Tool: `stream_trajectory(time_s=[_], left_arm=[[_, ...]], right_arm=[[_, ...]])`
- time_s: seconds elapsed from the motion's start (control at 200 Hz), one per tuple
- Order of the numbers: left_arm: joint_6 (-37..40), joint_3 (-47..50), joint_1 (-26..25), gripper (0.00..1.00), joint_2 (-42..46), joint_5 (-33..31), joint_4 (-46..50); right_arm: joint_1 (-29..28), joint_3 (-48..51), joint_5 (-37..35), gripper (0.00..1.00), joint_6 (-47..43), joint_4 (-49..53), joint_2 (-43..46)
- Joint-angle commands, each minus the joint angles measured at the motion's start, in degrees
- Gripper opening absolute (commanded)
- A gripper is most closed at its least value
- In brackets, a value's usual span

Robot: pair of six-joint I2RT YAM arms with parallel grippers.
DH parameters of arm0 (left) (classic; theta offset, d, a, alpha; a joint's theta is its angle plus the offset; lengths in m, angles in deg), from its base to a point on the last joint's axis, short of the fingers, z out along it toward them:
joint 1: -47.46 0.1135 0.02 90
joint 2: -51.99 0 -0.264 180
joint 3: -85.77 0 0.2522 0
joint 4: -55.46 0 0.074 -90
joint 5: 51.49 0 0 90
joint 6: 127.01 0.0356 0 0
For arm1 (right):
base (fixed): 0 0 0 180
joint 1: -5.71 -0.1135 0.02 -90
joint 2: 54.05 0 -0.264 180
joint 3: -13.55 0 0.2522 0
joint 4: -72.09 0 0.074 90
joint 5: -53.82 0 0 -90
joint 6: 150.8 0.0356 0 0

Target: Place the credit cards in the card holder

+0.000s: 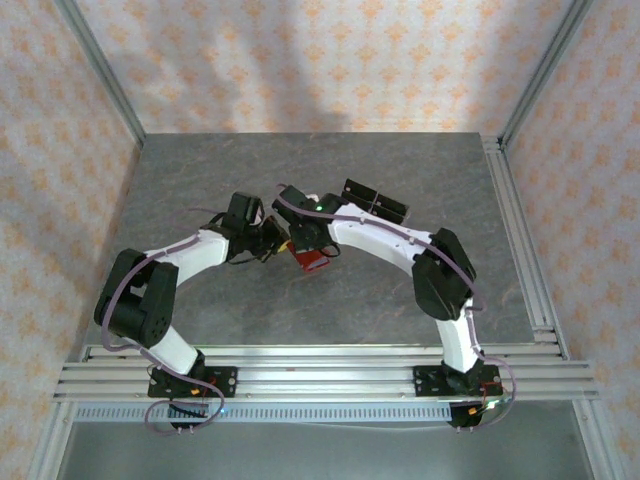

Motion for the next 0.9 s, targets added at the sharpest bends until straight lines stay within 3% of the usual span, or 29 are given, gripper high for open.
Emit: stream_trajectory(time_s=[0.0,0.245,0.43,0.661,0.896], left_arm=[[3.1,-1.9,0.4,0.00,-0.1,-4.2,3.0],[3.5,-2.0,0.4,0.00,-1.3,-4.4,2.3],[6.8,-4.4,0.4,0.00,-3.1,-5.6,5.5],[11.3,-7.8,0.5,0.36,-5.5,-8.3,10.4],[14.4,-8.1,1.3,0.50,-4.3,-9.3,13.4]], right_arm=[[2.3,3.0,-2.3,0.00,1.7,-0.1,5.8],[3.6,5.6,-2.4,0.00,1.9,-0.7,8.6],[3.6,7.3,3.0,0.00,2.3,-3.0,10.2],[3.6,13.5,10.1,0.00,6.1,-10.6,12.7],[3.6,16.0,13.3,0.00,8.7,-13.4,14.7]])
